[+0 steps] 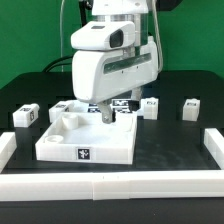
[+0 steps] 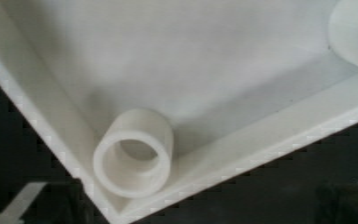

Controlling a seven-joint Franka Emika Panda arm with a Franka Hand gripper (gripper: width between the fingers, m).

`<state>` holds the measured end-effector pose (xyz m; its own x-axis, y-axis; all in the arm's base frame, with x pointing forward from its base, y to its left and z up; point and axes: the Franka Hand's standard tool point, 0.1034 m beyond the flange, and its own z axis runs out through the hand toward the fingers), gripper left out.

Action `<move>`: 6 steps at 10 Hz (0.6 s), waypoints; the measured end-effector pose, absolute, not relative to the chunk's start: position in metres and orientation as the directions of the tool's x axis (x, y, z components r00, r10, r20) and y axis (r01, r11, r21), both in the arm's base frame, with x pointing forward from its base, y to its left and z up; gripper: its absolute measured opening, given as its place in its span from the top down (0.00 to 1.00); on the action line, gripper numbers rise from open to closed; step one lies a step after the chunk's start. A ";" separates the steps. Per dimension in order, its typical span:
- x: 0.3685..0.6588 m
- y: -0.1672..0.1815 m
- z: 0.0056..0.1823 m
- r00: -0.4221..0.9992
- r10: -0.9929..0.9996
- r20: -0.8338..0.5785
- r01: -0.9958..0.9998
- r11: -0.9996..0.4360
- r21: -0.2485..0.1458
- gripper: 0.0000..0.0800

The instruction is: Assemble one leg

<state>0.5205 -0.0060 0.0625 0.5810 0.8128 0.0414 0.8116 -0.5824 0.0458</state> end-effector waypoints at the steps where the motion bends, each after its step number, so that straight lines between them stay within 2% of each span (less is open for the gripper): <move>1: 0.520 -0.007 0.062 0.579 0.814 0.040 0.813 -0.580 0.045 0.19; 2: 0.515 -0.010 0.059 0.564 0.825 0.038 0.824 -0.565 0.045 0.19; 4: 0.485 -0.030 0.047 0.461 0.887 0.037 0.885 -0.463 0.053 0.19; 6: 0.466 -0.043 0.046 0.386 0.922 0.025 0.921 -0.387 0.045 0.19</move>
Offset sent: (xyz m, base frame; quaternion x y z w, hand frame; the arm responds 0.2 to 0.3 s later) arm -0.0566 -0.0138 -0.0130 0.0174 0.0716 -0.1114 0.9910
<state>0.4661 -0.0427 0.0464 0.3863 0.9220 0.0254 0.9209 -0.3871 0.0449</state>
